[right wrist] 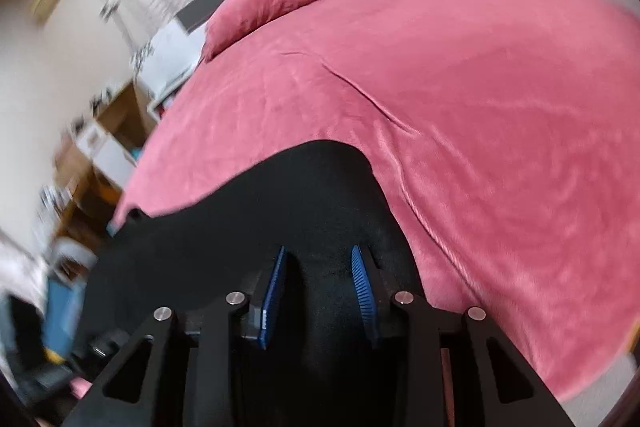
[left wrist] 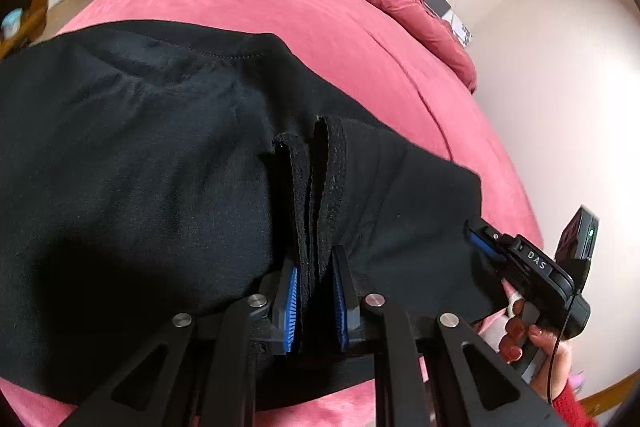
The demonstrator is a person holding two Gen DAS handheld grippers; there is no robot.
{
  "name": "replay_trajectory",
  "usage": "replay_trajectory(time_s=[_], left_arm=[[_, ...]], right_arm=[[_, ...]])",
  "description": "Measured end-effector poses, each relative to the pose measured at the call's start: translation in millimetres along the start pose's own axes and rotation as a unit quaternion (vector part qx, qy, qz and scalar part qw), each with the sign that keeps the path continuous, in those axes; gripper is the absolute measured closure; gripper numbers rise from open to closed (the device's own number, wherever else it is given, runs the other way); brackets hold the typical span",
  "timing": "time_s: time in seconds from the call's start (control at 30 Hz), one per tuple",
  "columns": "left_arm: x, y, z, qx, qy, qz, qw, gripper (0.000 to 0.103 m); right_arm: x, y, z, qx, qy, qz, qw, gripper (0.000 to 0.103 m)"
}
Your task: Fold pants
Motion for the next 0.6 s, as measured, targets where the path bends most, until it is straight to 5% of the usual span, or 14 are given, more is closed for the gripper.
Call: replay_trajectory(time_s=[0.2, 0.47, 0.6], left_arm=[[-4, -7, 2, 0.003, -0.008, -0.011, 0.9999, 0.086], [-12, 2, 11, -0.007, -0.018, -0.010, 0.9998, 0.083], [-13, 9, 8, -0.003, -0.005, -0.010, 0.9999, 0.081]], right_arm=[[-12, -22, 33, 0.026, -0.018, 0.014, 0.999, 0.066], [12, 29, 50, -0.027, 0.000, -0.014, 1.000, 0.066], [19, 37, 43, -0.014, 0.002, -0.014, 1.000, 0.057]])
Point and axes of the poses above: each gripper's, at about its wrist camera, not at the fingertips, and y roughly the way its jaws point, x to its right, z to its top, the point moved 10 cm from there along y, roughly the way its jaws point, and after that the axes turned 6 degrees about -y, right-handed, at the moved point
